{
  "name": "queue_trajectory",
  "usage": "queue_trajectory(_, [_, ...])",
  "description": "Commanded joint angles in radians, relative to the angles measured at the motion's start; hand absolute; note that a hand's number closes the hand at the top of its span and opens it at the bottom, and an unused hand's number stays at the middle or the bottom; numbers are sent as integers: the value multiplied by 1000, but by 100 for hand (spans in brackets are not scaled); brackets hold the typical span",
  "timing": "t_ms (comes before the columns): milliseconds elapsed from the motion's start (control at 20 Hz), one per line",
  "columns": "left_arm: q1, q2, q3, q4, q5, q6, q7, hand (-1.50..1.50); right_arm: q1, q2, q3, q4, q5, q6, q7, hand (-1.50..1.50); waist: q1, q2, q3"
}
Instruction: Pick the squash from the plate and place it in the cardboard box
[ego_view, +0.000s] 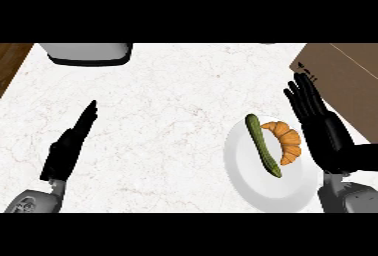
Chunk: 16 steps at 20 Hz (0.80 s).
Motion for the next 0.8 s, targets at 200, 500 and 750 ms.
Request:
queue_trajectory(200, [1, -88, 135, 39, 65, 136, 42, 0, 73, -127, -91, -28, 167, -27, -153, 150, -12, -29, 27])
queue_trajectory(500, [57, -159, 126, 96, 63, 171, -16, 0, 265, -104, -85, 99, 474, -301, -288, -150, -23, -26, 27])
queue_trajectory(750, [28, -200, 111, 103, 37, 187, -7, 0, 305, -156, -86, 79, 617, -353, -297, -150, -7, -28, 26])
